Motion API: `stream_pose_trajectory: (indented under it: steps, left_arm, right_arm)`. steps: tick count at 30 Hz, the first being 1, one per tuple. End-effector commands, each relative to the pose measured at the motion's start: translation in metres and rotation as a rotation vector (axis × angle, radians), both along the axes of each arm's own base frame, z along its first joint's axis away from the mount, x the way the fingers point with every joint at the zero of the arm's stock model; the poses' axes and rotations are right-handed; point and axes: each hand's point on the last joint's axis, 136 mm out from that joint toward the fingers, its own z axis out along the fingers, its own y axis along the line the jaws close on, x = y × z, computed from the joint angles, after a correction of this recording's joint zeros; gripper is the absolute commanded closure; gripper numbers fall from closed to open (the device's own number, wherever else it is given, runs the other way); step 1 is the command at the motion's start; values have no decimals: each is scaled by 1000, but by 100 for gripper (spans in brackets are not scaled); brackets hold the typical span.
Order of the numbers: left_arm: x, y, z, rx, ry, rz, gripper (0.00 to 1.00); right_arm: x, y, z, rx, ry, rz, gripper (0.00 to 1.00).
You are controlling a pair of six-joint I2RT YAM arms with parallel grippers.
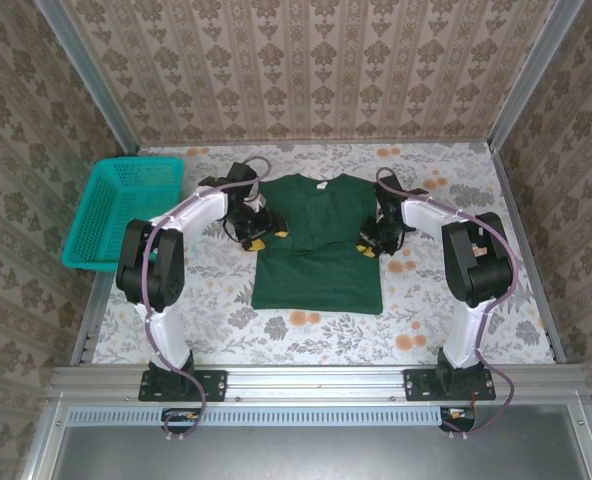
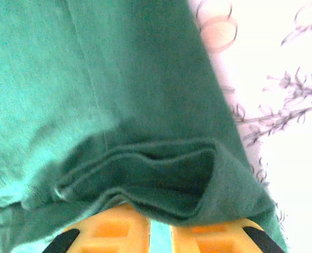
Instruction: Fold and stack the t-shirts
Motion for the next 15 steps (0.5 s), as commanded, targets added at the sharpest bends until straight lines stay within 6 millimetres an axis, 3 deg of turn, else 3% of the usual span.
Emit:
stream_pose_trajectory:
  steps: [1,5,9,15]
  left_arm:
    - [5,-2,22,6,-78,-65,33]
    - [-7,-6,35,94,-146,-205,40]
    - [-28,-38,46,78,-197,-368,43]
    - [-48,-72,28,16,-113,-479,47]
  right_arm:
    - [11,-1,-5,9,28,-49,80]
    - [17,-1,-7,13,46,-60,79]
    - [19,-3,-4,20,38,-70,76]
    - [14,-9,-11,14,59,-77,76]
